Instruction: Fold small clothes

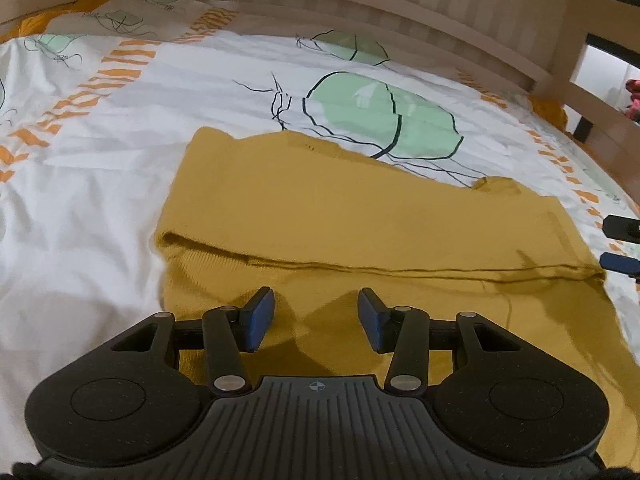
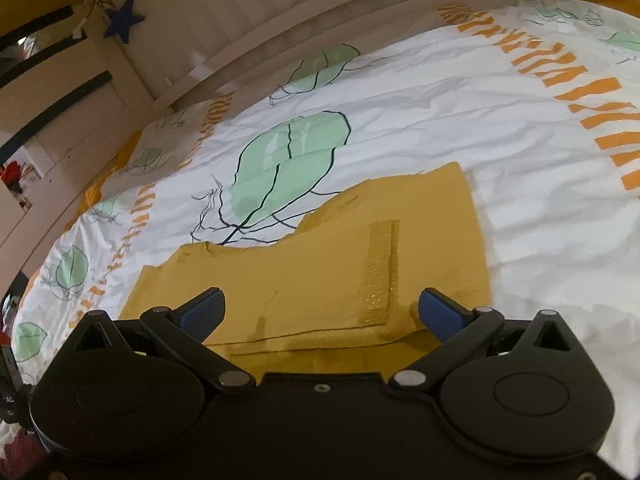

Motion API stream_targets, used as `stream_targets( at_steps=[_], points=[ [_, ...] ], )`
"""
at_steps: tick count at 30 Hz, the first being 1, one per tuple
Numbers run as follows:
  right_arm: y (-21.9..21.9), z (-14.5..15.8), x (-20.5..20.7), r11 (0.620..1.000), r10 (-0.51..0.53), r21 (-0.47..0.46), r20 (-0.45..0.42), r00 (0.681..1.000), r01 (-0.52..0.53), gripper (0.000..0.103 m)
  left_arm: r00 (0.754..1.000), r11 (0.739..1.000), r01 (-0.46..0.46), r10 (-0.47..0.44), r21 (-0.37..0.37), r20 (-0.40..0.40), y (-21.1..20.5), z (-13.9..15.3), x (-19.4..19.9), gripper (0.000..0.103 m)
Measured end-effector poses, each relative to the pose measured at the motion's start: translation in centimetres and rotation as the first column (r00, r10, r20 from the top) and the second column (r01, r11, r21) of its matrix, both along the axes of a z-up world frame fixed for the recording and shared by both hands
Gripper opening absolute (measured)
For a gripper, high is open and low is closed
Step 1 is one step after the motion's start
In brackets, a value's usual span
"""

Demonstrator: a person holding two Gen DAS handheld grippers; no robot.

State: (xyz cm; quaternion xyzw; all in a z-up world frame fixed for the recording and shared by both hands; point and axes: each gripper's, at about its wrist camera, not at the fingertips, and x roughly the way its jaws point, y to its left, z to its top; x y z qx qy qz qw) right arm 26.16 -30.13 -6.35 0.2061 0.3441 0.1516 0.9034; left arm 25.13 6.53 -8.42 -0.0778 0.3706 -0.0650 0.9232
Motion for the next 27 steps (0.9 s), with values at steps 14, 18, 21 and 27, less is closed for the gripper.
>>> stream_targets(
  at_steps=[14, 18, 21, 27],
  points=[
    [0.3, -3.1, 1.2, 0.991, 0.018, 0.13, -0.038, 0.999, -0.012, 0.103, 0.997, 0.999, 0.045, -0.044, -0.011, 0.061, -0.3, -1.6, -0.5, 0.068],
    [0.1, -3.5, 1.5, 0.984, 0.0, 0.176, -0.054, 0.999, 0.009, 0.103, 0.997, 0.999, 0.045, -0.043, -0.024, 0.064, 0.0, -1.7, -0.5, 0.068],
    [-0.1, -3.4, 2.0, 0.981, 0.005, 0.193, -0.081, 0.997, 0.011, 0.103, 0.997, 0.999, 0.046, -0.044, -0.028, 0.066, 0.0, -1.8, -0.6, 0.068],
    [-0.2, -3.0, 2.6, 0.976, -0.024, 0.213, -0.145, 0.989, 0.054, 0.102, 0.997, 0.998, 0.046, -0.044, -0.033, 0.067, 0.1, -1.7, -0.6, 0.068]
  ],
)
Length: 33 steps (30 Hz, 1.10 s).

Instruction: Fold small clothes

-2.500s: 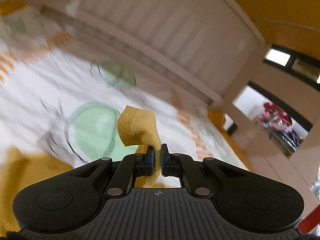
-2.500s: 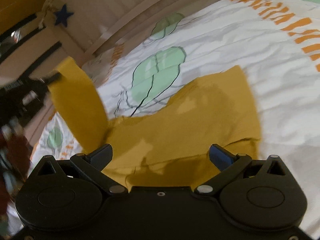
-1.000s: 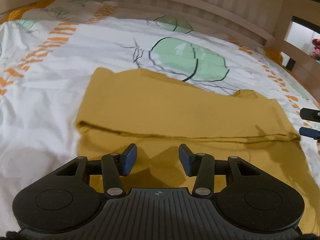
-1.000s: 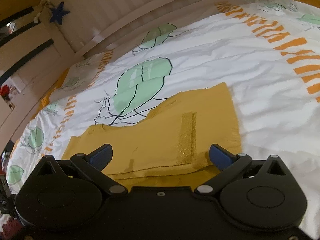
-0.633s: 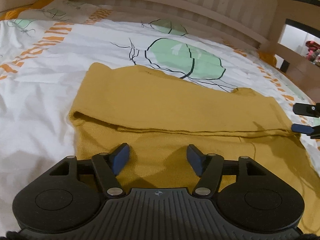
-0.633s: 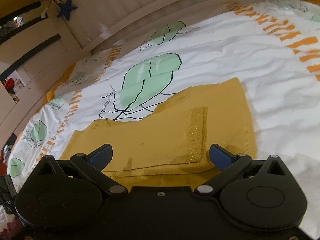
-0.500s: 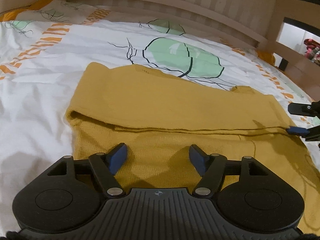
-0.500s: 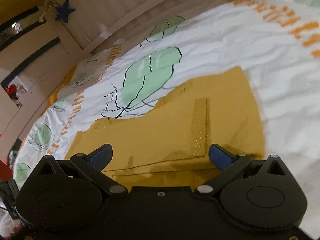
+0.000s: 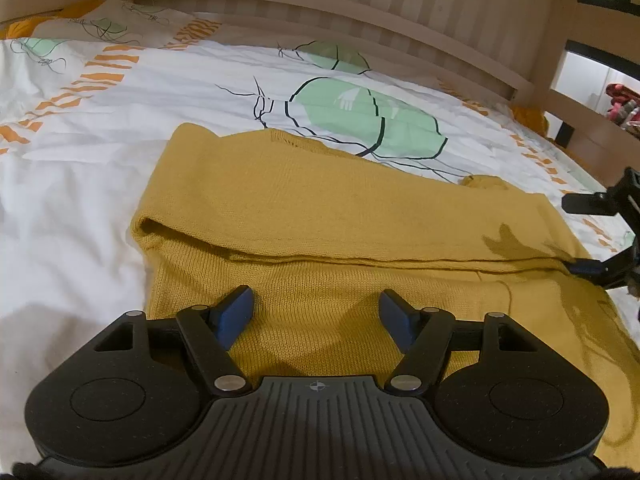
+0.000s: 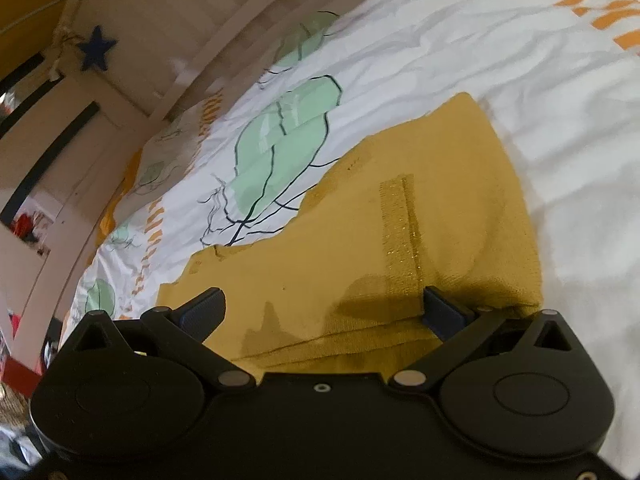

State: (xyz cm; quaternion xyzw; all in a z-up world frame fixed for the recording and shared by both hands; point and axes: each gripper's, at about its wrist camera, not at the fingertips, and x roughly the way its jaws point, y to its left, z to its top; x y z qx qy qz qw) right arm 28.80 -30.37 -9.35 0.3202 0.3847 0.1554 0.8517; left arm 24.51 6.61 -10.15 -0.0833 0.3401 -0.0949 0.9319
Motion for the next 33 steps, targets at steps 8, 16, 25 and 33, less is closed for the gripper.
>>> stream_targets(
  at_steps=[8, 16, 25, 33],
  points=[
    [1.9, 2.0, 0.1, 0.98, -0.025, -0.2, -0.048, 0.999, 0.015, 0.011, 1.0, 1.0, 0.0, 0.0, -0.013, 0.003, 0.2, 0.0, 0.0, 0.068],
    [3.8, 7.1, -1.4, 0.932, 0.056, -0.363, 0.141, 0.989, -0.001, 0.01, 1.0, 1.0, 0.0, 0.0, -0.015, 0.002, 0.2, 0.1, 0.0, 0.068],
    [0.4, 3.4, 1.5, 0.904, -0.052, -0.424, -0.004, 0.999, 0.046, 0.018, 1.0, 1.0, 0.004, -0.004, -0.016, -0.003, 0.2, 0.3, 0.0, 0.069],
    [0.0, 2.9, -0.5, 0.908, -0.068, -0.413, 0.012, 0.998, 0.067, 0.069, 0.997, 0.999, 0.035, -0.033, 0.035, -0.063, 0.0, 2.9, -0.4, 0.072]
  ],
)
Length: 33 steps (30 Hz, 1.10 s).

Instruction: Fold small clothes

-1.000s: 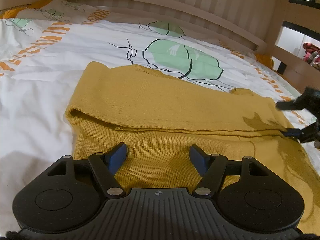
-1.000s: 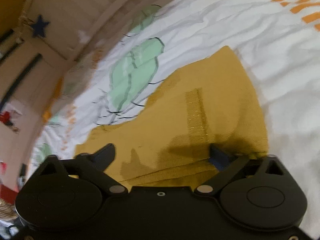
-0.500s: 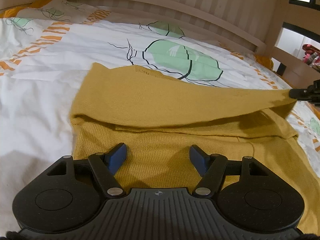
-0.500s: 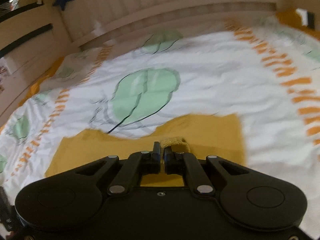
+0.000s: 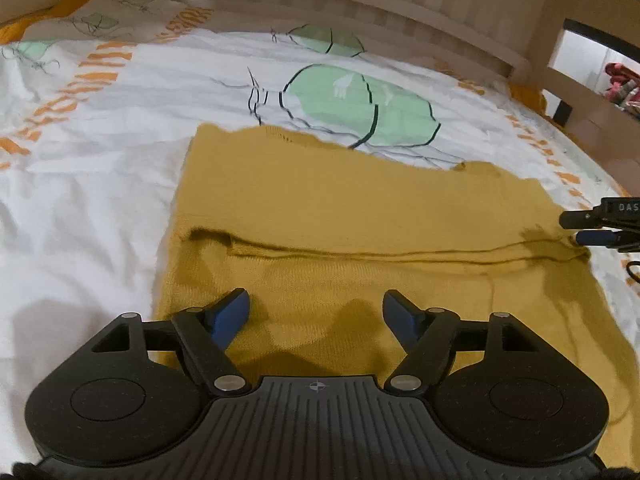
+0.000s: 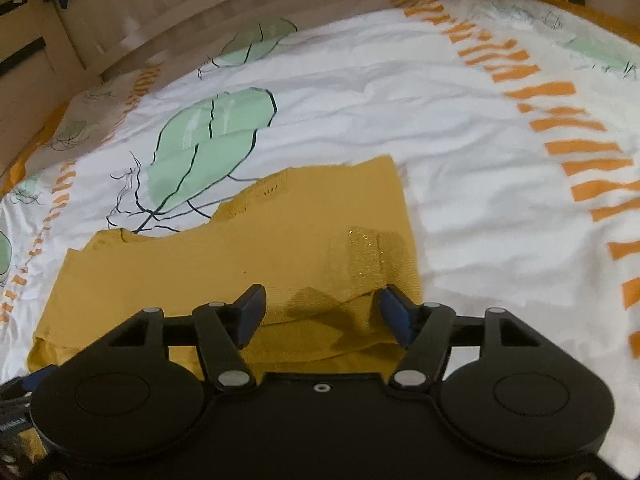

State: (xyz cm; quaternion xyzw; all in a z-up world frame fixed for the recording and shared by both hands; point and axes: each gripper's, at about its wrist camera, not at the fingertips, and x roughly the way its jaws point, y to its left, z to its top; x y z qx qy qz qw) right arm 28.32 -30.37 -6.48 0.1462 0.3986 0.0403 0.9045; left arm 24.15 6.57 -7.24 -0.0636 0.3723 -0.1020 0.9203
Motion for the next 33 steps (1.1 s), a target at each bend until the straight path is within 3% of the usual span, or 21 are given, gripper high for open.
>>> stream_targets(
  at_steps=[6, 12, 14, 17, 20, 22, 23, 24, 26, 28, 30, 33],
  points=[
    [0.5, 2.2, -0.7, 1.0, -0.001, -0.025, 0.111, 0.994, 0.004, 0.071, 0.999, 1.0, -0.009, 0.009, -0.009, 0.052, -0.2, 2.5, 1.7, 0.072],
    [3.2, 2.0, 2.0, 0.994, 0.109, -0.035, 0.135, 0.985, -0.105, 0.071, 0.997, 0.998, -0.065, 0.065, -0.017, -0.039, 0.6, 1.2, 6.8, 0.072],
    [3.2, 1.8, 2.3, 0.996, 0.08, -0.06, 0.15, 0.985, -0.072, 0.071, 0.992, 0.998, -0.064, 0.065, 0.009, -0.105, 1.2, -0.2, 7.8, 0.072],
    [0.8, 1.0, 2.8, 0.999, -0.022, 0.044, 0.111, 0.994, 0.017, 0.071, 0.996, 0.998, 0.003, 0.003, 0.069, -0.086, 1.3, -1.2, 7.4, 0.072],
    [-1.1, -0.1, 2.5, 0.995, -0.042, 0.092, 0.057, 0.997, 0.037, 0.071, 0.998, 0.998, 0.006, -0.002, 0.061, -0.065, 1.5, -1.5, 6.8, 0.073],
    [-1.7, -0.7, 2.2, 0.994, -0.042, 0.106, 0.037, 0.998, 0.037, 0.063, 0.998, 0.999, 0.001, 0.002, 0.053, -0.059, 1.4, -1.6, 6.6, 0.074],
    [-1.8, -0.9, 2.1, 0.992, -0.042, 0.119, 0.03, 0.999, 0.038, 0.048, 0.998, 0.998, 0.002, 0.001, 0.056, -0.056, 1.4, -1.7, 6.5, 0.074],
    [-1.9, -1.1, 2.0, 0.991, -0.048, 0.124, 0.024, 0.999, 0.044, 0.027, 0.998, 0.998, 0.004, -0.001, 0.062, -0.055, 1.3, -1.7, 6.5, 0.075],
    [-1.7, -1.1, 1.8, 0.992, -0.049, 0.119, 0.036, 0.998, 0.044, 0.022, 0.998, 0.998, 0.006, -0.002, 0.067, -0.058, 1.2, -1.6, 6.9, 0.075],
    [-0.6, -0.2, 1.1, 0.998, 0.006, 0.065, 0.095, 0.995, -0.012, 0.02, 0.998, 0.998, 0.009, -0.005, 0.065, -0.06, 1.3, -1.6, 7.1, 0.075],
    [2.2, 1.6, -0.3, 0.981, 0.191, -0.075, 0.184, 0.964, -0.18, 0.02, 0.998, 0.998, 0.009, -0.005, 0.063, -0.058, 1.3, -1.7, 7.1, 0.076],
    [7.0, 2.2, -2.7, 0.855, 0.481, -0.306, 0.163, 0.861, -0.42, 0.02, 0.999, 0.998, 0.003, 0.0, 0.062, -0.05, 1.2, -1.8, 7.1, 0.078]
  ],
)
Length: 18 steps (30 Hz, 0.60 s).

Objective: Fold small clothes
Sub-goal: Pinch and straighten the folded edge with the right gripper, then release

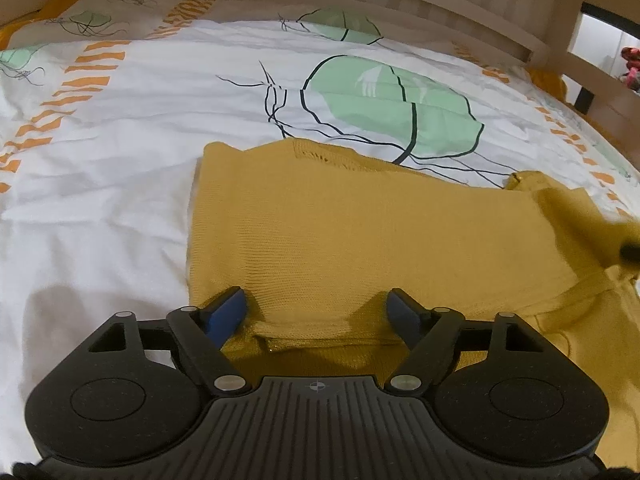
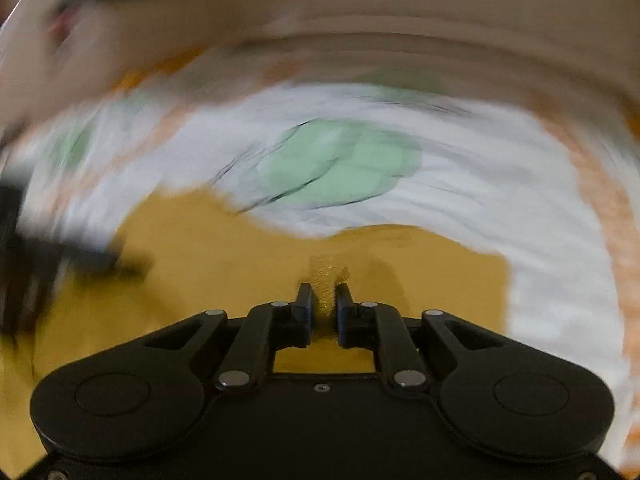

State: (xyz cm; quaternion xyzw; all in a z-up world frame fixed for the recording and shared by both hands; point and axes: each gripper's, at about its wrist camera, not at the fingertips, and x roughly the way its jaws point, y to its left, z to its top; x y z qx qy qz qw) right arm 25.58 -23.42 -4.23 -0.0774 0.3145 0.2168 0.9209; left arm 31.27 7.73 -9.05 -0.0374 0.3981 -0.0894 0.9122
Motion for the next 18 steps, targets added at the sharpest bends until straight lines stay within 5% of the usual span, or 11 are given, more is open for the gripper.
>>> stream_targets(
  at_steps=[2, 10, 12, 15, 18],
  points=[
    [1.6, -0.8, -0.6, 0.993, 0.053, -0.104, -0.015, 0.999, -0.054, 0.02, 1.0, 1.0, -0.001, 0.001, 0.008, 0.003, -0.2, 0.0, -0.1, 0.079],
    [0.0, -0.9, 0.6, 0.999, -0.027, -0.03, -0.031, 0.999, 0.026, 0.02, 1.0, 1.0, 0.006, -0.006, 0.002, 0.003, -0.1, 0.0, 0.0, 0.079],
    [-1.7, -0.8, 1.1, 0.992, -0.122, -0.012, -0.002, 0.993, 0.122, 0.023, 1.0, 1.0, 0.005, -0.005, 0.0, 0.005, 0.0, -0.1, 0.0, 0.079],
    [-5.2, -1.1, 2.4, 0.923, -0.385, -0.008, -0.009, 0.923, 0.385, 0.03, 1.0, 1.0, 0.006, -0.006, 0.0, 0.005, 0.0, -0.1, -0.1, 0.079],
    [-7.1, -1.2, 2.3, 0.896, -0.444, 0.004, -0.022, 0.896, 0.444, 0.034, 1.0, 1.0, 0.005, -0.005, -0.001, 0.005, 0.0, -0.1, -0.1, 0.08]
  ],
)
